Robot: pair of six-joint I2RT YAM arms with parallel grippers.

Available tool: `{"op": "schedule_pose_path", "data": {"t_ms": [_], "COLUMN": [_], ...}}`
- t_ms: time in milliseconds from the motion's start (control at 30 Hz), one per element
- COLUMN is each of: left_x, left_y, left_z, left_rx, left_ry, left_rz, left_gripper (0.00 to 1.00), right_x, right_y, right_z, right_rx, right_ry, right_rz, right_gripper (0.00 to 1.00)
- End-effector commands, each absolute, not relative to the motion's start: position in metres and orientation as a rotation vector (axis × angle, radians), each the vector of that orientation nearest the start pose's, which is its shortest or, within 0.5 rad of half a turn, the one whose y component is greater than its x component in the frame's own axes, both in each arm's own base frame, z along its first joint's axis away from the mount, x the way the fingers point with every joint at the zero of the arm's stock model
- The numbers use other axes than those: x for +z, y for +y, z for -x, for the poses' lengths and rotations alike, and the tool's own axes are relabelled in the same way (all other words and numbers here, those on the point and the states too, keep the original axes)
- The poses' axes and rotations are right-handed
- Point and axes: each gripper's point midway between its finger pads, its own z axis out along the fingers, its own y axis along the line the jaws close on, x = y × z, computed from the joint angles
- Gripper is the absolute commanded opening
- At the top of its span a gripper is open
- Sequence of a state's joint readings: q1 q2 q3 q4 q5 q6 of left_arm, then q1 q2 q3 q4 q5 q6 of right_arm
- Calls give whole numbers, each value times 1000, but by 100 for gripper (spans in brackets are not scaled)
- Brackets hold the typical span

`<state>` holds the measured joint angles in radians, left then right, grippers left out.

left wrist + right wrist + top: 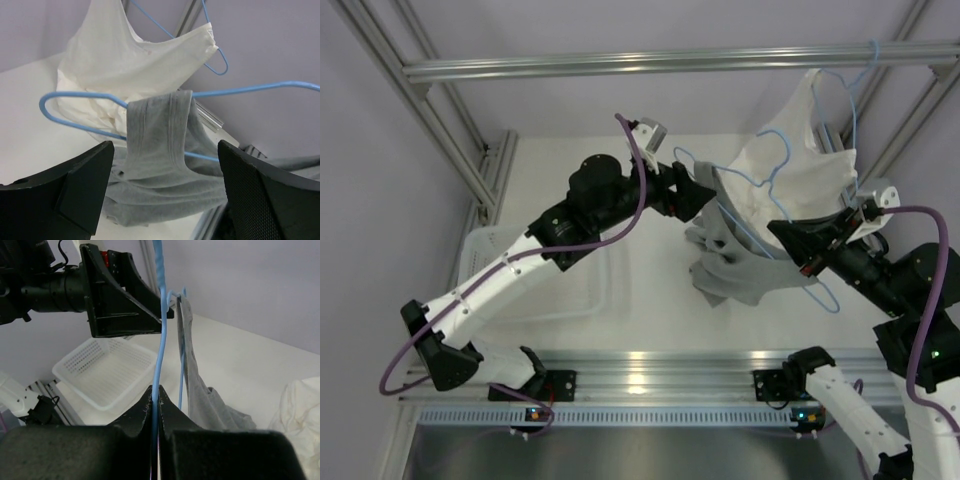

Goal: Remove the tank top from the hanger

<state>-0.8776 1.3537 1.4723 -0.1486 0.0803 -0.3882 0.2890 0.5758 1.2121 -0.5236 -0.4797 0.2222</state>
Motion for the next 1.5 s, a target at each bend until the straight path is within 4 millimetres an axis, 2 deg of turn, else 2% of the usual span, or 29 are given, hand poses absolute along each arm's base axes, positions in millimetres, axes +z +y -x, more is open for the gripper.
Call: {"op": "schedule_pose_path", "data": {"t_ms": [0,200,333,433,500,667,767,833,933,967,1033,1067,1233,1267,1467], "left_x": [442,444,441,439,438,440,440,443,449,451,454,456,467,471,486], "left_y": [-365,-367,-368,-373,-377,-388,-388,-386,-384,-382,-379,-370,-341,-331,-305], "left_z": [-274,-281,-287,-290,-287,-277,-280,-282,-281,-283,-287,-296,-312,-317,-324], "left_rx": [-964,-909,-879,-885,-911,-968,-951,-945,-947,-938,-923,-882,-780,-743,-663], "left_ry": [1495,1472,1476,1482,1484,1462,1460,1456,1441,1440,1441,1452,1457,1455,1439], "left_rz": [-504,-532,-530,-536,-547,-591,-579,-564,-553,-534,-504,-435,-260,-200,-94], "left_gripper": [88,80,71,71,75,72,56,40,28,16,8,0,0,0,0], "right_x": [462,467,473,472,468,461,462,461,455,454,448,446,432,431,434], "right_y": [140,142,147,149,148,150,150,150,152,152,152,149,148,149,148], "right_z": [-133,-132,-123,-120,-124,-130,-129,-129,-131,-131,-135,-138,-142,-139,-124], "right_rx": [805,829,869,885,878,885,893,887,899,904,891,873,836,844,828], "right_ry": [1371,1371,1346,1345,1355,1375,1368,1367,1384,1388,1399,1402,1429,1427,1373], "right_rz": [473,472,498,516,504,489,492,488,491,495,491,477,493,506,571], "right_gripper": [0,0,0,0,0,0,0,0,0,0,0,0,0,0,0]}}
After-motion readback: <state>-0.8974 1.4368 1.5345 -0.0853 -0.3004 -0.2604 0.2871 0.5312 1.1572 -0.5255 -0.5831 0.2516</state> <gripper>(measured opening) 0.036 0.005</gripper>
